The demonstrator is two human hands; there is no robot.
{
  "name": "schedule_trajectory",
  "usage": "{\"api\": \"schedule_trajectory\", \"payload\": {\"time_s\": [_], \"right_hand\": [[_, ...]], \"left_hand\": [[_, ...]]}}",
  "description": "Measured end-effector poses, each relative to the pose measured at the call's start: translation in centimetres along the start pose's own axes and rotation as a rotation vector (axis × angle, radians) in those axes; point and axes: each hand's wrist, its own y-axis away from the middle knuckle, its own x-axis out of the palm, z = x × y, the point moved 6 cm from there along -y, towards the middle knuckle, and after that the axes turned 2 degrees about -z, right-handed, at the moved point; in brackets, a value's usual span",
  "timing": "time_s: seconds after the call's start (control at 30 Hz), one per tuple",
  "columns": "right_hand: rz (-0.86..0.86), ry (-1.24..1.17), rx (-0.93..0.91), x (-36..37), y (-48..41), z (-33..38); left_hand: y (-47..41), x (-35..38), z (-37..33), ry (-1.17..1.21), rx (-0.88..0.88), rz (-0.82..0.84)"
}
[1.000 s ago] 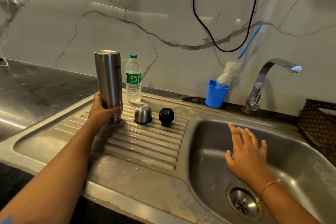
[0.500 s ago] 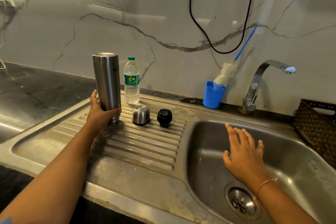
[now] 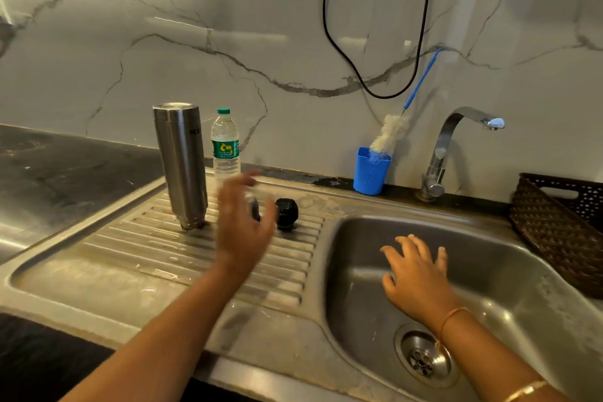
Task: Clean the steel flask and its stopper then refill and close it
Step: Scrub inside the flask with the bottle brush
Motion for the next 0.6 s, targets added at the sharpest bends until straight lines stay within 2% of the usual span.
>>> {"api": "schedule_trajectory", "payload": {"time_s": [0.1, 0.17, 0.23, 0.3, 0.47, 0.6], "right_hand": [[0.018, 0.047, -0.061, 0.0, -0.2, 0.6], [0.016, 0.061, -0.094, -0.4, -0.5, 0.8], [0.017, 0.093, -0.126, -1.0, -0.9, 0.4], [0.032, 0.140, -0.162, -1.8, -1.5, -0.4], [0.023, 0.315, -0.184, -5.6, -5.1, -3.5], [0.028, 0.294, -0.186, -9.4, -9.3, -4.9]], "left_hand": [[3.5, 7.0, -3.9, -0.013, 0.061, 0.585], [4.9, 10.0, -4.7, -0.015, -0.039, 0.781], [5.1, 11.7, -4.8, 0.015, -0.195, 0.822], [5.2, 13.0, -4.5, 0.023, -0.259, 0.829], [6.0, 14.3, -2.3, -0.011, -0.298, 0.903], [6.1, 14.8, -0.6, -0.013, -0.293, 0.928]]}}
